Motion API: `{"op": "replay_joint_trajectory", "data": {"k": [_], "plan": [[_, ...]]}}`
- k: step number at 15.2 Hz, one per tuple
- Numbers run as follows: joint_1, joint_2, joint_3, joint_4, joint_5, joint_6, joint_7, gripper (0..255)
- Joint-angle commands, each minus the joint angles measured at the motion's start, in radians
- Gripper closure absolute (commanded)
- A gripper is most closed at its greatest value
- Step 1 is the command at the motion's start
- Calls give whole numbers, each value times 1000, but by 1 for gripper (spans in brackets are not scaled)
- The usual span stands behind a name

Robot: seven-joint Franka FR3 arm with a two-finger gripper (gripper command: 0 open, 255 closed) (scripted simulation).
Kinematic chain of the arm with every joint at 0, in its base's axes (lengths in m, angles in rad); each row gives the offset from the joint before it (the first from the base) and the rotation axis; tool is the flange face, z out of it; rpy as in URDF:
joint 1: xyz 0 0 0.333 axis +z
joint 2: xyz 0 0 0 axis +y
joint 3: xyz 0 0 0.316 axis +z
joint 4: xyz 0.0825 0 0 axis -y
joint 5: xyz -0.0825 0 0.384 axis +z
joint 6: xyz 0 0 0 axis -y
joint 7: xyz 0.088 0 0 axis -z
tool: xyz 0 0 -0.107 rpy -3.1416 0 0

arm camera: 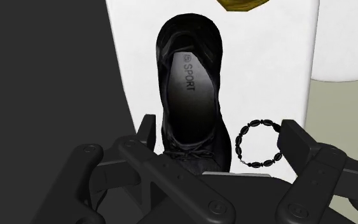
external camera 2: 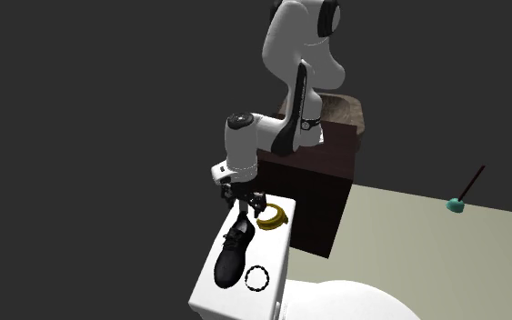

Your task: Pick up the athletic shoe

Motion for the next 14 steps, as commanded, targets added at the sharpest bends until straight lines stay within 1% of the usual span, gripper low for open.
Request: {"op": "replay_joint_trajectory", "data": {"k": [1,3,4,11,13,14], "plan": [[-6,72,-1,67,5,9,1,0],[-13,150,-2,146,9,12,0,0],[-15,172,-2,169,10,12,0,0],[-17,253,2,196,13,66,-2,0],[-17,260,2,198,13,70,-2,0],[-17,259,2,200,13,68,-1,255]]}}
